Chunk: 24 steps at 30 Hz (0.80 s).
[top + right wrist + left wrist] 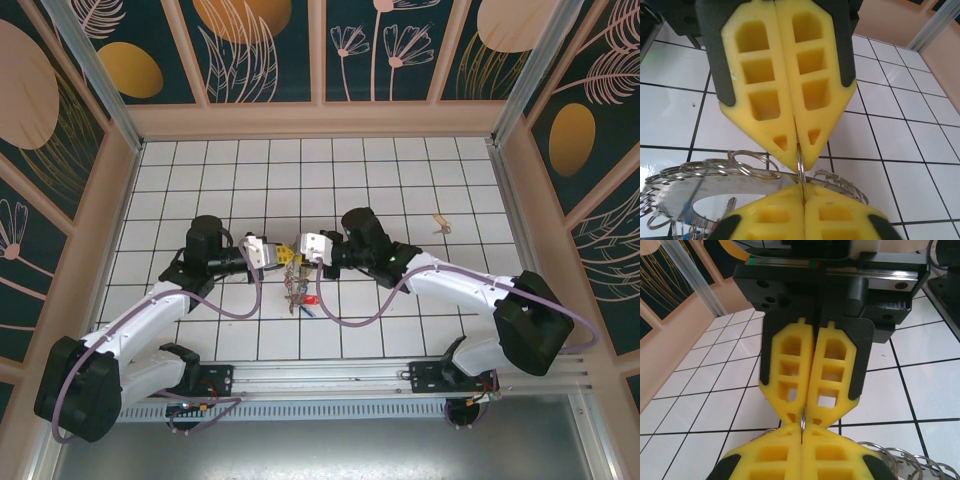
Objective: Put the keys on the keyring
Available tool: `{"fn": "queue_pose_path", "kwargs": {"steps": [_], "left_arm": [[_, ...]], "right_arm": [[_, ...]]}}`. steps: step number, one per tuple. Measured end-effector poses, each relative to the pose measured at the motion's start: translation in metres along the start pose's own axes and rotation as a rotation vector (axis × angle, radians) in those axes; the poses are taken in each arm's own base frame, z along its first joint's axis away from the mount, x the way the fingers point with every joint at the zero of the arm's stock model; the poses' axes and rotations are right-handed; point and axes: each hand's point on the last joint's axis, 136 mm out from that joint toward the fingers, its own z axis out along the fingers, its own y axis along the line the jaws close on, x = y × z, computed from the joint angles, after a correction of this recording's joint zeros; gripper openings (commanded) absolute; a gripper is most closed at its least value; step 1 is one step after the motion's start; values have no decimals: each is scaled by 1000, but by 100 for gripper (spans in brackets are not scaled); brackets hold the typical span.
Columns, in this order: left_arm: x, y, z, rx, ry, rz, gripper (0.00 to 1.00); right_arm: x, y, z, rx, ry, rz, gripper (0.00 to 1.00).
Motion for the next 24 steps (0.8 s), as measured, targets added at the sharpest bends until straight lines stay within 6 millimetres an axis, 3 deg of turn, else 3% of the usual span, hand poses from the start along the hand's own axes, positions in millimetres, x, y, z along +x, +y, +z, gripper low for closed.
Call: {"fn": "queue_pose_path", "kwargs": {"steps": [5, 7, 8, 16, 24], "left_arm": [[-1, 1, 0, -2, -5, 1, 3], [-2, 0, -1, -3, -10, 2, 21], [-3, -1, -1, -2, -14, 1, 26], [-5, -3, -4, -14, -23, 9, 29], [12, -4, 4, 17, 18, -24, 26]], "right_arm": [[-1, -2, 0, 11, -4, -2, 0], [-3, -1, -3, 21, -12, -10, 0], [-4, 0, -4, 24, -17, -14, 0], [5, 2, -8, 61, 40, -60, 0], [11, 1, -10, 54, 93, -66, 0]]}}
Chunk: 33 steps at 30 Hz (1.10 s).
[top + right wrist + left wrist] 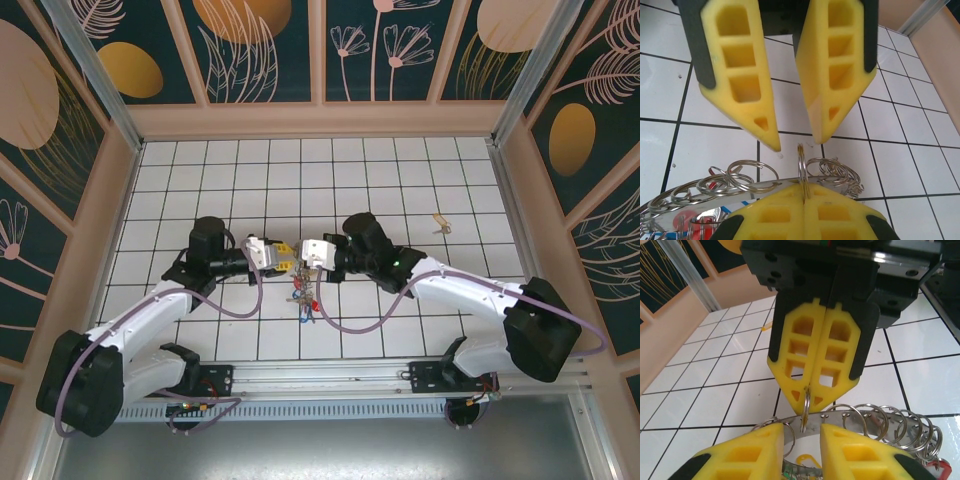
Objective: Put the keys on the keyring
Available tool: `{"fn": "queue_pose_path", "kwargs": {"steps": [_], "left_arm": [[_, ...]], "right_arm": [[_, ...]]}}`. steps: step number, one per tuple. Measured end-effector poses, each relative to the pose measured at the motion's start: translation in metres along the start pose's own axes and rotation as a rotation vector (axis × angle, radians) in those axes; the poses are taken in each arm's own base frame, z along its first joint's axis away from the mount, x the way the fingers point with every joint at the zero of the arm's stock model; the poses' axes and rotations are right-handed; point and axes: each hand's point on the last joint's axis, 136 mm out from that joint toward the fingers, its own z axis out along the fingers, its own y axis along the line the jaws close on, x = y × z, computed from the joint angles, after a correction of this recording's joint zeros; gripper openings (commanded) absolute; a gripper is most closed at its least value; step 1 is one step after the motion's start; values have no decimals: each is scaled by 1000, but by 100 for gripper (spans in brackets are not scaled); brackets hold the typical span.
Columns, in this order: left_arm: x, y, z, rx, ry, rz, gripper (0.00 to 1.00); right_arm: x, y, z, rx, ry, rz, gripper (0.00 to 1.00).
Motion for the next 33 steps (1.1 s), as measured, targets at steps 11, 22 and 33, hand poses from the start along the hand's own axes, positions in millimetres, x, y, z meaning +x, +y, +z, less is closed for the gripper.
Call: {"fn": "queue_pose_path", "kwargs": {"steps": [11, 22, 33], "left_arm": [[4, 4, 3, 1, 18, 19, 21], [1, 5, 3, 0, 13, 24, 19], [1, 4, 9, 33, 17, 14, 0]], "right_arm": [[-6, -5, 1, -14, 15, 5, 0], [-1, -1, 3, -29, 35, 18, 0], [4, -1, 3, -26, 57, 26, 0]]}}
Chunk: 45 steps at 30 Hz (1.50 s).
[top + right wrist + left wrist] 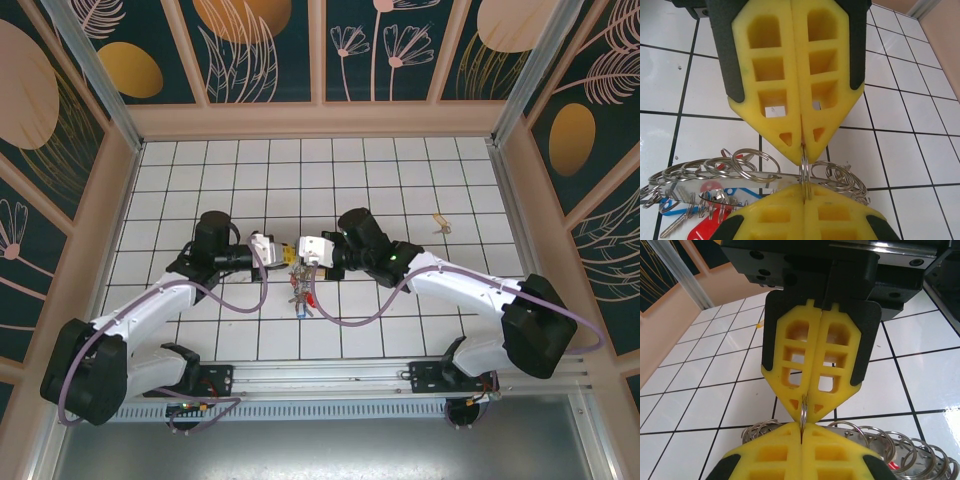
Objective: Put the keys on the keyring
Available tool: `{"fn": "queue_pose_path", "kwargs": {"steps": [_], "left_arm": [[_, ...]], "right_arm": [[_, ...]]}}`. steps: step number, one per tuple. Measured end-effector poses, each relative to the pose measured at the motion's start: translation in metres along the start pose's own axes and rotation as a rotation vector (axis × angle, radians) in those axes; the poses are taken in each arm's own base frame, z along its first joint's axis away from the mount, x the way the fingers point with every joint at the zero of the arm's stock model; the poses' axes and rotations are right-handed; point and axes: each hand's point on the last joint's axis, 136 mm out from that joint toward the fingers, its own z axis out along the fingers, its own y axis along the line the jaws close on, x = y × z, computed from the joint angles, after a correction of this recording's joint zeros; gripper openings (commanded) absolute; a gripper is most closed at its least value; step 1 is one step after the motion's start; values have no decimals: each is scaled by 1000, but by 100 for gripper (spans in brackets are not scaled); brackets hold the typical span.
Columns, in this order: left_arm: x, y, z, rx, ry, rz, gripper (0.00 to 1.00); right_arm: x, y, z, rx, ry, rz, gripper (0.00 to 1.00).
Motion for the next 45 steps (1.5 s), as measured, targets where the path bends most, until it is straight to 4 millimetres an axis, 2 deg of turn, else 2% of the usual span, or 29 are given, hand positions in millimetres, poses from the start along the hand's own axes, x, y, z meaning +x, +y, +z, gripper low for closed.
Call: {"fn": "queue_pose_path", "kwargs": {"steps": [1, 3, 4, 6, 10, 15, 22, 26, 31, 32, 38, 41, 45], "left_arm": [[0, 0, 0, 2, 0, -2, 1], [0, 1, 1, 8, 0, -8, 26], [0, 0, 2, 12, -2, -9, 32], [-3, -1, 3, 25, -11, -12, 34], [-9, -4, 5, 45, -29, -6, 24], [-15, -3, 5, 55, -37, 9, 0], [-16, -4, 5, 62, -30, 24, 0], [-30, -5, 3, 58, -71, 24, 0], [-47, -2, 1, 50, -155, -8, 0], [-51, -1, 1, 53, -176, -14, 0], [-68, 3, 1, 81, -261, -47, 0], [-73, 3, 1, 97, -283, -57, 0], [-76, 3, 1, 115, -303, -78, 0]], "right_arm": [[0, 0, 0, 0, 1, 2, 0], [1, -1, 0, 2, 0, 9, 0], [0, -1, 0, 4, -3, 15, 0], [0, 0, -1, 3, -8, 22, 0], [-1, -1, -1, 7, -12, 24, 0], [-1, -1, -2, 6, -12, 23, 0], [-1, 1, -4, 8, -21, 25, 0], [-7, 1, -18, 37, -97, 46, 16], [-16, -10, -44, 112, -188, 75, 22], [-18, -11, -47, 120, -204, 77, 26], [-19, -12, -54, 134, -280, 128, 27], [-16, -12, -55, 138, -307, 155, 26], [-22, -15, -59, 139, -355, 170, 25]]}}
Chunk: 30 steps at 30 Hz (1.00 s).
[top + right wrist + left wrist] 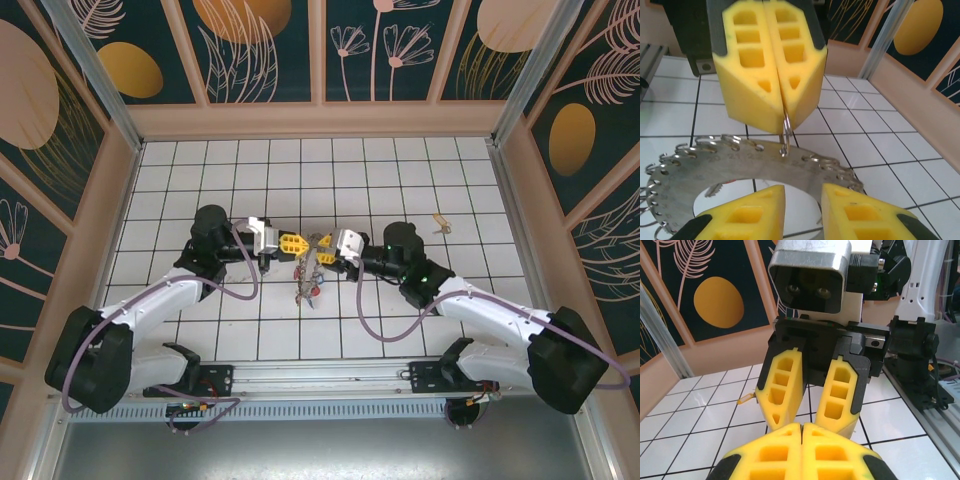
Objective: Put the keys on the keyring
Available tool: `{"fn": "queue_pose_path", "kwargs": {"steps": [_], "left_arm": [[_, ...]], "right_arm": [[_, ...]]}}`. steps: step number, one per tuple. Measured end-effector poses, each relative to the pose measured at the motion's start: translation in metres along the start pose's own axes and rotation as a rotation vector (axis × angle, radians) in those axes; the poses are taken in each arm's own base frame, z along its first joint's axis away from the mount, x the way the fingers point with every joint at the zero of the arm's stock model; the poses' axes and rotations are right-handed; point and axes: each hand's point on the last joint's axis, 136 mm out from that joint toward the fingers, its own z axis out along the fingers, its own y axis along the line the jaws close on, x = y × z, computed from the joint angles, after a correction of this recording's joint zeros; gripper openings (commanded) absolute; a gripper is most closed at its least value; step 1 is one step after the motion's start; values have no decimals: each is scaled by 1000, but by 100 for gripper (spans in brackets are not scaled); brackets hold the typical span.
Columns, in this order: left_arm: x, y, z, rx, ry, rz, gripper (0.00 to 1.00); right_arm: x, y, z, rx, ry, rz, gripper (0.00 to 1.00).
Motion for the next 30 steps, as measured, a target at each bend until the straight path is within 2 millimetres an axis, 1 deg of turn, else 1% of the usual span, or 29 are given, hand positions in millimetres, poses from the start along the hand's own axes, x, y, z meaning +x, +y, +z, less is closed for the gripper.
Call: {"fn": "queue_pose_path", "kwargs": {"steps": [3, 6, 13, 20, 23, 26, 28, 30], "left_arm": [[-2, 1, 1, 1, -11, -11, 0], [-4, 4, 2, -1, -24, -16, 0], [-8, 7, 4, 4, -56, -29, 0], [-9, 8, 5, 6, -66, -29, 0], [-10, 9, 5, 5, -71, -24, 0], [-12, 10, 5, 5, -82, -24, 0], [-14, 11, 6, 3, -92, -23, 0], [-15, 12, 6, -1, -100, -27, 0]], "right_arm": [[-6, 2, 1, -15, -30, -6, 22], [-7, 3, 3, -27, -40, 0, 17], [-9, 0, 8, -22, -64, 9, 18], [-19, -4, 8, -5, -111, 14, 17], [-21, -4, 7, -5, -124, 18, 14], [-23, -3, 7, -14, -132, 21, 9], [-23, -4, 7, -15, -138, 27, 2], [-24, -5, 7, -15, -143, 32, 0]]}}
